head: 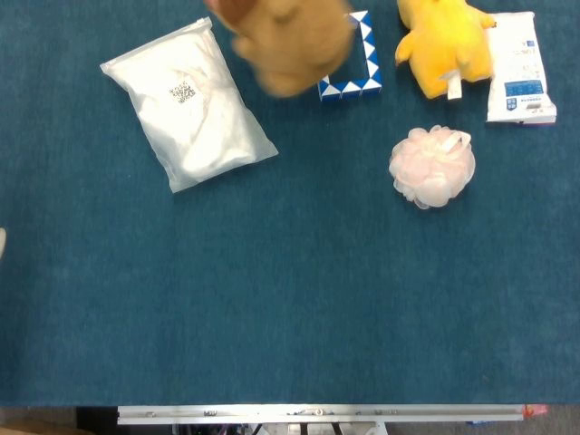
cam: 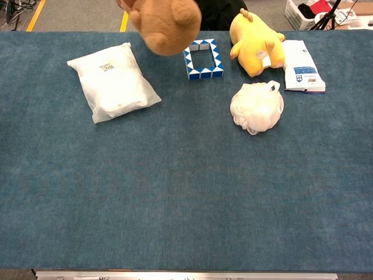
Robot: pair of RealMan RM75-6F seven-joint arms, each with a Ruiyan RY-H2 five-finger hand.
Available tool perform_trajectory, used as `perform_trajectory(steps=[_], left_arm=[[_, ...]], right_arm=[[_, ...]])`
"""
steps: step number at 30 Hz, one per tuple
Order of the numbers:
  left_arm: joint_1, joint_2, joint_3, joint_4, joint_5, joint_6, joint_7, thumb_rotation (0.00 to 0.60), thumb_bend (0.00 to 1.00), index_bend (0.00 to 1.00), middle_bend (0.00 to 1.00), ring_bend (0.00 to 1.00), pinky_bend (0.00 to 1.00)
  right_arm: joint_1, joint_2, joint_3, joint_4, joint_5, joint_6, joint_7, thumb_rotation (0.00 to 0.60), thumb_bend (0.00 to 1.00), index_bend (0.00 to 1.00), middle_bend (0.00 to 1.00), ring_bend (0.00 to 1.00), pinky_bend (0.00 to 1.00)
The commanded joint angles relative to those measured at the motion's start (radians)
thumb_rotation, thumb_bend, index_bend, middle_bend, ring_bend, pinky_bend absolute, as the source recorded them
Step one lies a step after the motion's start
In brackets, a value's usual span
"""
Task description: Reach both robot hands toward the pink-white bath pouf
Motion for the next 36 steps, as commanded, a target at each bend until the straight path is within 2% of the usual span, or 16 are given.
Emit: perform_trajectory(steps=[1, 11, 15, 20, 22, 24, 27, 30, 36], left_arm=[[0.002, 0.001, -0.002, -0.002, 0.003, -0.003, 0.001, 0.6, 0.38, 0.37, 0.14, 0.0, 0.0], [0.012, 0.015, -0.009, -0.015, 0.021, 0.004, 0.01, 0.6, 0.38, 0.38, 0.13, 0.0, 0.0], [0.017, 0.019, -0.012, -0.022, 0.031, 0.012, 0.005, 0.6, 0.38, 0.38, 0.13, 0.0, 0.0], [0.015, 0.019, -0.016, -0.023, 0.038, 0.006, -0.009, 0.6, 0.38, 0.37, 0.13, 0.0, 0.0], [0.007, 0.023, -0.015, -0.028, 0.04, -0.012, -0.015, 0.6, 0.38, 0.37, 0.13, 0.0, 0.0], [-0.005, 0.028, -0.016, -0.031, 0.044, -0.031, -0.028, 0.6, 0.38, 0.38, 0.12, 0.0, 0.0], [-0.018, 0.021, -0.026, -0.022, 0.056, -0.036, -0.056, 0.6, 0.38, 0.44, 0.12, 0.0, 0.0], [-0.03, 0.015, -0.035, -0.016, 0.069, -0.038, -0.076, 0.6, 0.38, 0.49, 0.12, 0.0, 0.0], [-0.042, 0.006, -0.04, -0.017, 0.087, -0.04, -0.091, 0.6, 0.38, 0.55, 0.13, 0.0, 0.0]], right_arm=[[-0.001, 0.001, 0.003, 0.001, -0.002, -0.003, 0.002, 0.6, 0.14, 0.21, 0.16, 0.0, 0.0], [-0.005, 0.009, 0.008, 0.007, -0.014, -0.017, 0.03, 0.6, 0.14, 0.22, 0.15, 0.0, 0.0], [-0.003, 0.022, 0.003, 0.001, -0.023, -0.03, 0.05, 0.6, 0.07, 0.19, 0.12, 0.0, 0.0], [-0.004, 0.021, 0.01, 0.006, -0.033, -0.025, 0.058, 0.6, 0.06, 0.18, 0.11, 0.0, 0.0], [-0.003, 0.018, 0.011, 0.009, -0.04, -0.025, 0.069, 0.6, 0.13, 0.2, 0.11, 0.0, 0.0], [0.0, 0.017, 0.014, 0.012, -0.044, -0.027, 0.075, 0.6, 0.26, 0.28, 0.11, 0.0, 0.0], [0.004, 0.012, 0.017, 0.013, -0.055, -0.03, 0.081, 0.6, 0.33, 0.39, 0.12, 0.0, 0.0], [0.01, 0.009, 0.021, 0.013, -0.062, -0.034, 0.088, 0.6, 0.38, 0.46, 0.13, 0.0, 0.0], [0.02, 0.0, 0.03, 0.011, -0.069, -0.04, 0.097, 0.6, 0.38, 0.5, 0.15, 0.0, 0.0]])
